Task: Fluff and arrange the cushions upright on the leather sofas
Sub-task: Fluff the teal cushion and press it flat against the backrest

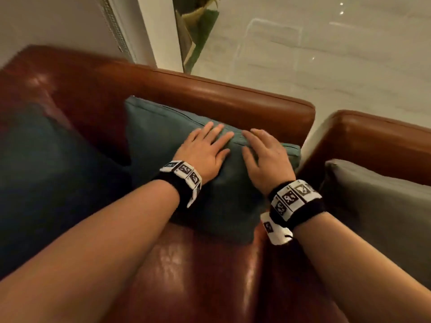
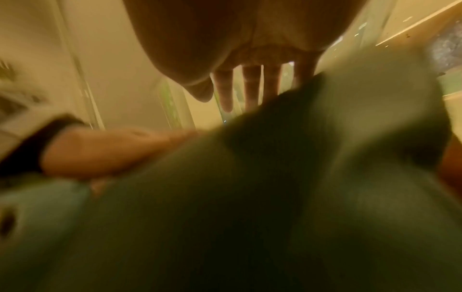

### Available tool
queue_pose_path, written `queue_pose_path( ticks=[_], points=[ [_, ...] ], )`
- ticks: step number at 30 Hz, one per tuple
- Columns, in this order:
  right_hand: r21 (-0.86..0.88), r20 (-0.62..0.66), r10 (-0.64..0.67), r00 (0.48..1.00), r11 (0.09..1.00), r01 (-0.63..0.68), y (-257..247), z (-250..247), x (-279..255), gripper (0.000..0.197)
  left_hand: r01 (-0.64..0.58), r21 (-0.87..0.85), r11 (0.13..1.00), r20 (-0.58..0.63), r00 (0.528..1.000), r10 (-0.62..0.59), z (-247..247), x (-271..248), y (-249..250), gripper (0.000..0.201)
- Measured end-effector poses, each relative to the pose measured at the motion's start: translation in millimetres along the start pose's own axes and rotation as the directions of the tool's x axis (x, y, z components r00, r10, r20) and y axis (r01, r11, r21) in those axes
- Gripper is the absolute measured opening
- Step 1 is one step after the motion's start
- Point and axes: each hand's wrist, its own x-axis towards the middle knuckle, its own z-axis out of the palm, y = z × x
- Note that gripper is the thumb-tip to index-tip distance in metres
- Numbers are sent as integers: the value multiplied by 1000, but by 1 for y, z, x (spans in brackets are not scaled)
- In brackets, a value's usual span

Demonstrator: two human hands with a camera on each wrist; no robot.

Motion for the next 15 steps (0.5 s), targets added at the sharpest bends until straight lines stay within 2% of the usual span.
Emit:
queue_pose_path(
  ticks=[2, 3, 5, 7, 9, 11, 15],
  points=[
    [-218, 79, 55, 995, 975, -37, 1, 32, 12, 52, -72, 105, 992, -28, 997, 75, 4, 5, -51, 57],
    [-259, 86, 86, 993, 964, -62, 7, 37, 14, 54, -36, 123, 992, -71, 996, 45, 1, 9, -74, 58],
    [-282, 60, 143, 988, 952, -121, 21, 31, 11, 54, 110, 72, 991, -171, 981, -96, -8, 17, -122, 53],
    [-311, -8, 175, 985, 935, -168, 34, 18, 7, 52, 198, 56, 979, -204, 962, -183, -24, 20, -162, 49],
    [-280, -45, 206, 978, 937, -210, 45, 7, 1, 48, 158, 70, 985, -168, 975, -144, -37, 19, -178, 53],
    [-196, -57, 223, 973, 953, -230, 47, 2, -9, 42, 95, 85, 992, -167, 983, -80, -43, 8, -173, 51],
    [-153, -116, 84, 990, 983, -101, 35, -13, -28, 30, 108, 136, 985, -248, 966, -72, -52, -23, -169, 41]
  ],
)
